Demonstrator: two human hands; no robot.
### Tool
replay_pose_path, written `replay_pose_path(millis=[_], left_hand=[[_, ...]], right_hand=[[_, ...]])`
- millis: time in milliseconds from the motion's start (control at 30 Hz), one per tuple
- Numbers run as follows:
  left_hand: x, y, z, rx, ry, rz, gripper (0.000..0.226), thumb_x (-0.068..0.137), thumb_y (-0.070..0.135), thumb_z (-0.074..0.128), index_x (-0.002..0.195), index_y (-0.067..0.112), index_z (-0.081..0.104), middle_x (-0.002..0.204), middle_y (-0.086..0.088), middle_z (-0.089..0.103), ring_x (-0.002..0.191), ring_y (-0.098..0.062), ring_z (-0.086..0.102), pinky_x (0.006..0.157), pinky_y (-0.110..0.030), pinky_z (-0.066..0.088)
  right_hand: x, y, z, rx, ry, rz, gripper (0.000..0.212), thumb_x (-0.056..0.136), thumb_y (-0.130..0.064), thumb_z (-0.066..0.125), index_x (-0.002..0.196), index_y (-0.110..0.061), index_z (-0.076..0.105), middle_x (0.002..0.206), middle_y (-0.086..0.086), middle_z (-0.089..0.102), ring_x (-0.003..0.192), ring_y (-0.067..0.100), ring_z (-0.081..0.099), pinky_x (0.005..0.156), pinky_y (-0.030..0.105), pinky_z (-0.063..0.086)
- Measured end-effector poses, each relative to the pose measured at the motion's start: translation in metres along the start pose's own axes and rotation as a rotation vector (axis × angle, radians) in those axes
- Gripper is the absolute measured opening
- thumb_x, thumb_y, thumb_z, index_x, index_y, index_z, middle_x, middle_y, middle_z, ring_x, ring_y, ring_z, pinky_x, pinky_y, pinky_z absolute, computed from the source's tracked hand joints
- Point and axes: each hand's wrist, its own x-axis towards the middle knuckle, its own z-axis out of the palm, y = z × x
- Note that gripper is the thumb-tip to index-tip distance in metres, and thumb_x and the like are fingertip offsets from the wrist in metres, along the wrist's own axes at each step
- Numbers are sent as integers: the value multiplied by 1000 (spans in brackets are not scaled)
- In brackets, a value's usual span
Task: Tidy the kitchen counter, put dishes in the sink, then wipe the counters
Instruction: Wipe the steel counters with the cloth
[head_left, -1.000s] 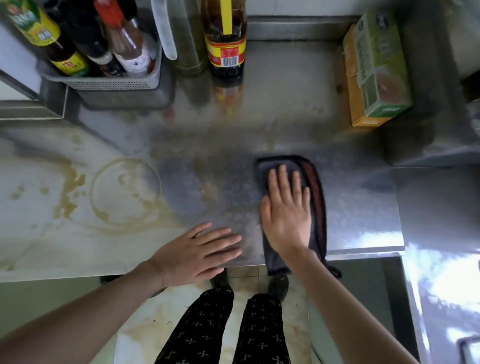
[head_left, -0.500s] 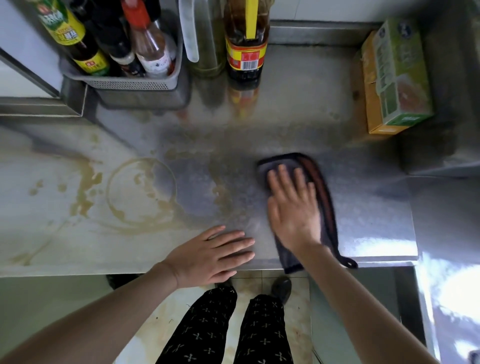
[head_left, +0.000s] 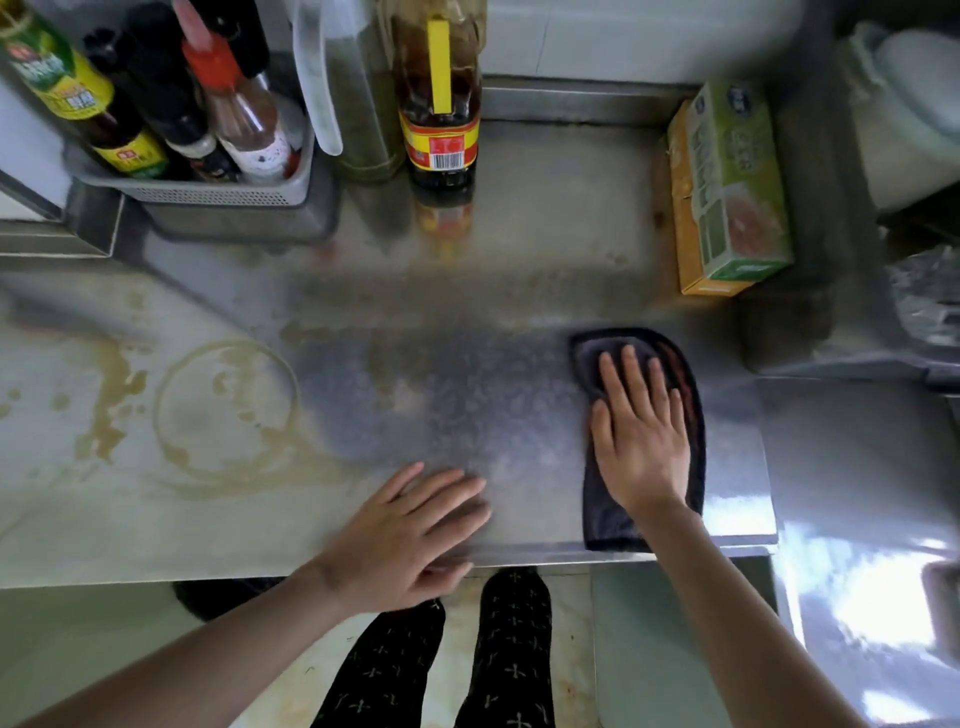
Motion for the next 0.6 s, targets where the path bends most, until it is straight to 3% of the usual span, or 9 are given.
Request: replay_pose_path(millis=[100,233,300,400,600], left_hand=[[64,9,-4,1,67,-229,51,92,45,44,136,21,44,150,-3,32,137,-22,30,109,-44,25],[128,0,0,24,51,-678,53,96,40,26,142,15,34,152,-12,25,139,-30,24,110,-47,22],[136,-2,8,24,24,-815,57,96,42,18,143,13,30,152,-16,24,139,-33,24,109,-49,22],[137,-1,16,58,16,-846,59,95,45,11,144,14,25,152,-16,22,140,-32,20,110,-49,19],[138,-1,18,104,32,-849,57,94,41,23,143,13,27,150,-18,26,138,-33,26,107,-46,17]], right_hand=[[23,-7,-3,11,-5,59,59,93,-43,7,149,-25,10,158,-1,7,145,24,2,117,41,4],[40,-12,-7,-37,-55,-216,53,96,-40,9,147,-26,4,155,-5,1,145,25,2,115,39,1],[60,-10,-9,-53,-79,-303,52,97,-40,10,147,-29,2,155,-6,-2,145,24,0,114,37,-3],[114,-11,-17,-44,-37,-329,53,97,-40,12,149,-28,11,158,-1,8,145,26,5,115,40,1],[218,-19,-27,-8,75,-172,52,99,-40,20,149,-26,14,158,3,9,145,29,4,115,47,6]])
